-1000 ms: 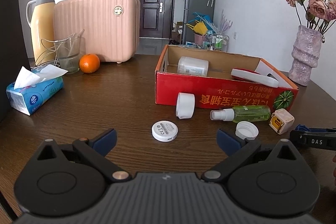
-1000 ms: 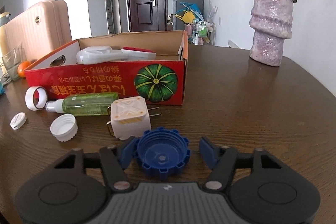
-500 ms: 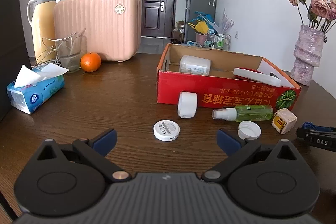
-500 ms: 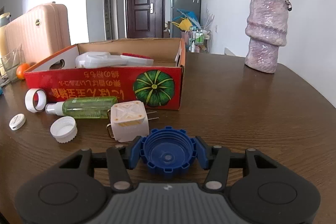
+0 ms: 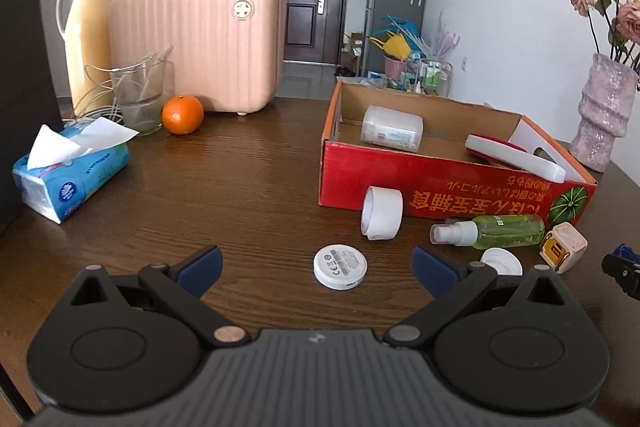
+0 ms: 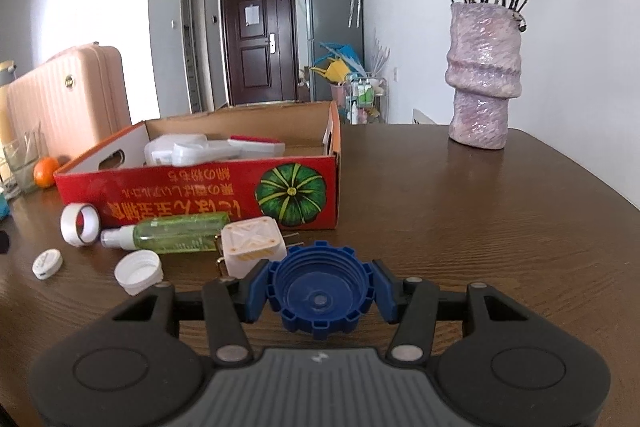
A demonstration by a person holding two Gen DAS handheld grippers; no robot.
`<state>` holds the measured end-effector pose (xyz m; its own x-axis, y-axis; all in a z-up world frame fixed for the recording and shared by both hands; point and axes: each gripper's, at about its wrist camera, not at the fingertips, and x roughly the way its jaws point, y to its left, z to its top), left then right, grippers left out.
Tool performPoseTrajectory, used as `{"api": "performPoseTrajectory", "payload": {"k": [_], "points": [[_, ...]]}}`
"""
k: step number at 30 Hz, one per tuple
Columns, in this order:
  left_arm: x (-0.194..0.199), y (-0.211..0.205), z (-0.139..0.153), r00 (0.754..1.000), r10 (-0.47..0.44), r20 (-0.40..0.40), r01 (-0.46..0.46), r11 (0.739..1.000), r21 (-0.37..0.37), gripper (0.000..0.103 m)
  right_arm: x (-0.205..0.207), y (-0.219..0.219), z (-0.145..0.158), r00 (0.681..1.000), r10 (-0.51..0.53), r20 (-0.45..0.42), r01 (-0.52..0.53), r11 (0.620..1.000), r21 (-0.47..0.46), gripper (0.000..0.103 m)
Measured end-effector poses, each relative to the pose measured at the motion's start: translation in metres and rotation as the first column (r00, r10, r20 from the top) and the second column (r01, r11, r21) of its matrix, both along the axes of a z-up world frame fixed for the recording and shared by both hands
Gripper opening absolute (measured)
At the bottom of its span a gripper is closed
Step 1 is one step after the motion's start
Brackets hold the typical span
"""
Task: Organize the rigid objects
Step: 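Grasp the round white container with the left tool while the right tool holds the blue cap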
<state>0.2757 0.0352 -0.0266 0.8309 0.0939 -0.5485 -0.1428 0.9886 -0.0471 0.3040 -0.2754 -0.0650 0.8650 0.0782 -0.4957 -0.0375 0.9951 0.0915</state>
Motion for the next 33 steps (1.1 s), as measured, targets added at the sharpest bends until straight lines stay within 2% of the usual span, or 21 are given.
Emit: {"api": "performPoseTrajectory", "payload": {"k": [23,28,30,33], "points": [[0.058,0.002,-0.028,0.989,-0.056,-0.138,0.06,0.998,0.029,0.103,-0.01,-0.002,0.002,0.996,-0.086,0.026,0.086,0.996,0.03,0.052],[0.061,0.001,-0.03,0.987,-0.072,-0.142,0.078,0.996,0.038,0.093,-0.009,-0.001,0.001,0.996,-0.087,0.024,0.086,0.996,0.028,0.052],[0.063,0.0,-0.032,0.985,-0.08,-0.151,0.086,0.996,0.039,0.085,-0.009,-0.001,0.001,0.996,-0.087,0.023,0.086,0.996,0.027,0.052],[0.064,0.0,-0.035,0.981,-0.097,-0.165,0.103,0.994,0.027,0.079,-0.009,-0.001,0.001,0.996,-0.087,0.024,0.086,0.996,0.027,0.052]]}}
